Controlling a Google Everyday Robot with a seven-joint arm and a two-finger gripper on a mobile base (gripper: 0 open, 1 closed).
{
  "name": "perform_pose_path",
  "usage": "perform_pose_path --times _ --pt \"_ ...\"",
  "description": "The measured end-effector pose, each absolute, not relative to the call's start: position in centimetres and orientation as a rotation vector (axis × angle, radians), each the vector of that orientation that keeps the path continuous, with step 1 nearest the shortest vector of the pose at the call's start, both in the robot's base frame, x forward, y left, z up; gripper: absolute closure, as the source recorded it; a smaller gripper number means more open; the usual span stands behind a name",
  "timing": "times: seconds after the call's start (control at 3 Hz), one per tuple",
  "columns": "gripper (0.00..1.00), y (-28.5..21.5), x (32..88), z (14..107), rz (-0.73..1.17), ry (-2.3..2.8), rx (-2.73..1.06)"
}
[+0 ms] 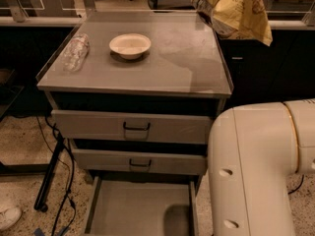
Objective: Place brown chip bag into bottom drawer
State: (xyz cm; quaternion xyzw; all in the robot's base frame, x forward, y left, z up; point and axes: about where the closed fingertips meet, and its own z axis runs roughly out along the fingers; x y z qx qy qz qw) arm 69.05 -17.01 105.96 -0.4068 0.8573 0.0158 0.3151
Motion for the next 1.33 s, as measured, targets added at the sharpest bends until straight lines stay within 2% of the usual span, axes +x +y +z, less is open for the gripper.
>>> perform_pose_path --times 0.67,1.33 --pt "1.00 -17.8 64.3 109.0 0.114 2.206 -1.012" --pt "1.00 -16.6 65.4 110.3 0.123 2.124 -0.989"
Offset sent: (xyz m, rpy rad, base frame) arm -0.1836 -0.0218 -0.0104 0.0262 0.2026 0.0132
